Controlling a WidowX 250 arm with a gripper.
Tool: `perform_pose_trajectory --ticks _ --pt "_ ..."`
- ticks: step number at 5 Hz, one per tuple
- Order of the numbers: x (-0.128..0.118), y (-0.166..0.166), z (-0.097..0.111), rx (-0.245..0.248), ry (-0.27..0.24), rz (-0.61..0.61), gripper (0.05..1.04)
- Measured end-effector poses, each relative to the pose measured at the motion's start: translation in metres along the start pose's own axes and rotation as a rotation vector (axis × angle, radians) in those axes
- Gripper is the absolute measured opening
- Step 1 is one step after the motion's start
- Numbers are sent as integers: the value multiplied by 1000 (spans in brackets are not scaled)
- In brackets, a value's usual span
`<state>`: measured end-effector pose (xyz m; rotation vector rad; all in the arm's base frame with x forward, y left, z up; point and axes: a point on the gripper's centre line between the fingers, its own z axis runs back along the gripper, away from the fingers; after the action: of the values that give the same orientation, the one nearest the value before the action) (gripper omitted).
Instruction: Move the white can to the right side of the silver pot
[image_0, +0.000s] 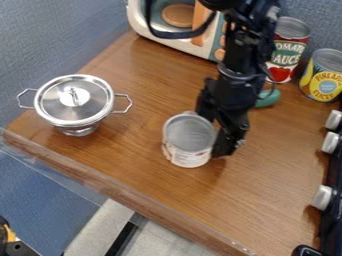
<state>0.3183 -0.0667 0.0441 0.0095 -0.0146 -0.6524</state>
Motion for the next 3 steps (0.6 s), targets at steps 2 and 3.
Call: perform_pose_trajectory --ticks 2,3 --pt "-33 10 4 27 23 28 999" --pt "-44 12 0 31 50 40 998"
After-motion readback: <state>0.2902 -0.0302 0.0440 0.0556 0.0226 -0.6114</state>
